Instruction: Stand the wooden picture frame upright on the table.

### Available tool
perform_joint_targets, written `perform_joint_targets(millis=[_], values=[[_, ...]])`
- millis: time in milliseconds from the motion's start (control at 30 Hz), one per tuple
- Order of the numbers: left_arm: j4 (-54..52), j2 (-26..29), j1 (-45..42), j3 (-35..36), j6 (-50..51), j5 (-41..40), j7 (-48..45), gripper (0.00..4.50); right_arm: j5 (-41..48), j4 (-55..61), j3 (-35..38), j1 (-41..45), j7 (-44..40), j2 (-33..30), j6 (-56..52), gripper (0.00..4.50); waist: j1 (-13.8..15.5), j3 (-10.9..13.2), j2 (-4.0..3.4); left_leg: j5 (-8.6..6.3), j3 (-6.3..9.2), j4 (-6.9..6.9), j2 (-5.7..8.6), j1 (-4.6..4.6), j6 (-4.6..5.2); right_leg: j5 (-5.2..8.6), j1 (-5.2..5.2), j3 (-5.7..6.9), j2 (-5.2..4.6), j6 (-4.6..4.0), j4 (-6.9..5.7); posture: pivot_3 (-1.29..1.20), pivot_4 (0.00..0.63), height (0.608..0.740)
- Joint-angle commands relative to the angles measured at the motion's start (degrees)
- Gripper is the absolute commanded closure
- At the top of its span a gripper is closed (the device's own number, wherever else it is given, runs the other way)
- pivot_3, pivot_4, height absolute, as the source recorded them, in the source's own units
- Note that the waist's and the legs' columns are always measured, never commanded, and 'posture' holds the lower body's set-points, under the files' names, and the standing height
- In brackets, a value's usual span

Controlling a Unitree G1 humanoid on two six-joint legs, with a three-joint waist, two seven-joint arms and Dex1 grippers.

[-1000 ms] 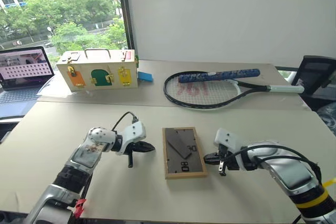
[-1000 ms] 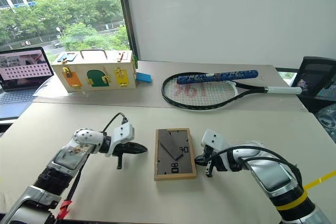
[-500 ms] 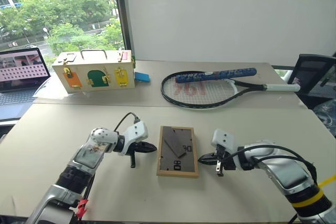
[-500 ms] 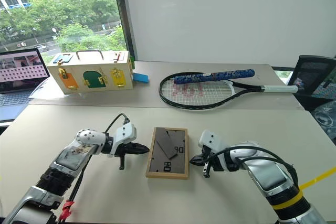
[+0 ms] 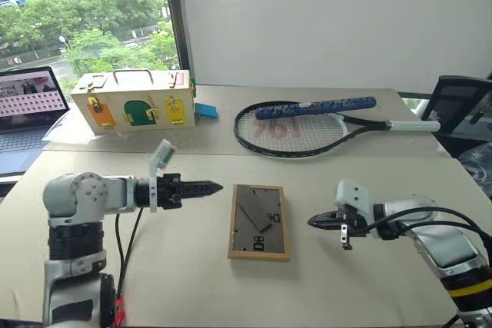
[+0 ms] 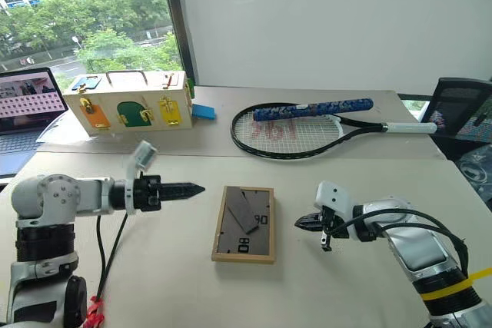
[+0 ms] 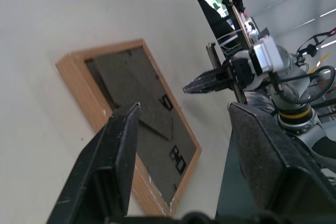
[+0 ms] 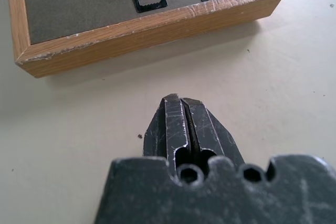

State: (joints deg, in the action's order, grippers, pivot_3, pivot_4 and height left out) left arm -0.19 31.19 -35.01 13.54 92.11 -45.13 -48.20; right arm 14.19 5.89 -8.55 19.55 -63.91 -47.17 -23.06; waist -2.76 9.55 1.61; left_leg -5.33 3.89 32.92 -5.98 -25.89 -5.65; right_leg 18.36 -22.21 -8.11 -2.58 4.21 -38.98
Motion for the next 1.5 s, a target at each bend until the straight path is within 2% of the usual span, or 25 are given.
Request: perform_joint_targets(millis=[33, 167, 367, 600, 733, 1033, 1167, 1267, 1400, 1500], values=[[-1.0, 2.1, 0.4, -3.7, 0.4, -7.4, 7.3, 0.06, -1.1, -1.0, 0.4, 0.8, -0.2, 0.1, 2.7, 4.50, 0.2, 0.0, 0.03, 0.01, 0.00, 0.01, 0.00, -0.01, -0.01, -0.01, 0.00, 0.00, 0.00, -0.01, 0.00, 0.00, 0.150, 0.710], [0.8, 4.8, 2.7, -7.7, 0.4, -12.4, 13.3, 0.06, -1.4, -1.6, 0.8, 0.0, -0.2, 0.5, 3.5, 4.50, 0.3, 0.0, 0.03, 0.02, 0.00, 0.08, 0.00, 0.02, -0.03, 0.03, 0.02, 0.00, -0.01, 0.11, 0.00, 0.00, 0.150, 0.710], [2.0, 3.9, 3.7, -12.5, 0.4, -21.6, 22.2, 0.06, -1.4, -1.0, 0.4, -0.7, 0.3, 1.7, 3.6, 4.50, 0.7, 0.0, 0.03, 0.02, -0.01, 0.07, 0.01, 0.01, -0.04, 0.04, 0.03, 0.00, -0.02, 0.12, 0.01, 0.00, 0.150, 0.710], [5.3, -5.2, 2.9, -12.1, 0.4, -27.6, 33.7, 0.06, -2.0, 2.2, -1.9, -0.7, 1.9, 4.8, 1.6, 4.50, 1.8, 0.0, -0.03, 0.02, -0.01, 0.12, 0.05, 0.02, -0.04, 0.03, 0.09, 0.00, -0.04, 0.13, 0.04, 0.00, 0.150, 0.710], [8.0, -8.5, 1.0, -11.0, 0.4, -30.4, 37.8, 0.06, -2.5, 2.9, -2.8, -0.8, 2.4, 5.5, 0.8, 4.50, 2.4, 0.0, -0.03, 0.02, 0.00, 0.18, 0.10, 0.01, -0.06, -0.01, 0.13, -0.01, -0.05, 0.11, 0.05, 0.00, 0.150, 0.710], [9.6, -11.7, 0.9, -8.2, 0.4, -34.9, 43.9, 0.06, -2.9, 3.8, -3.1, -0.3, 3.3, 6.0, -1.1, 4.50, 2.4, 0.0, -0.03, 0.03, 0.01, 0.23, 0.10, 0.01, -0.06, -0.05, 0.14, -0.01, -0.05, 0.08, 0.05, 0.00, 0.150, 0.710], [8.9, -13.1, 1.1, -7.2, 0.4, -33.6, 45.3, 0.06, -2.9, 4.6, -3.3, -0.4, 3.8, 6.3, -2.0, 4.50, 2.2, 0.0, -0.03, 0.03, 0.01, 0.22, 0.10, 0.01, -0.06, -0.05, 0.13, -0.01, -0.05, 0.08, 0.05, 0.00, 0.150, 0.710], [6.3, -13.6, 1.9, -8.2, 0.2, -30.1, 45.1, 0.72, -3.0, 4.9, -3.4, -0.5, 3.9, 6.3, -2.3, 4.50, 2.2, 0.0, -0.03, 0.03, 0.01, 0.22, 0.10, 0.00, -0.07, -0.05, 0.13, -0.02, -0.05, 0.08, 0.05, 0.00, 0.150, 0.710], [3.4, -13.5, 2.6, -8.8, 0.4, -28.9, 42.9, 2.15, -2.9, 4.9, -3.0, -0.5, 4.1, 5.9, -2.5, 4.50, 2.0, 0.0, -0.02, 0.03, 0.02, 0.20, 0.10, 0.00, -0.08, -0.06, 0.12, -0.01, -0.04, 0.06, 0.05, 0.00, 0.150, 0.710], [-0.5, -12.6, 3.6, -10.0, -0.7, -27.5, 39.1, 2.99, -1.8, 4.8, -1.7, -0.7, 4.8, 5.7, -5.0, 4.50, 2.0, 0.0, -0.02, 0.04, 0.02, 0.18, 0.10, 0.00, -0.09, -0.06, 0.12, -0.01, -0.04, 0.06, 0.05, 0.00, 0.150, 0.710]])
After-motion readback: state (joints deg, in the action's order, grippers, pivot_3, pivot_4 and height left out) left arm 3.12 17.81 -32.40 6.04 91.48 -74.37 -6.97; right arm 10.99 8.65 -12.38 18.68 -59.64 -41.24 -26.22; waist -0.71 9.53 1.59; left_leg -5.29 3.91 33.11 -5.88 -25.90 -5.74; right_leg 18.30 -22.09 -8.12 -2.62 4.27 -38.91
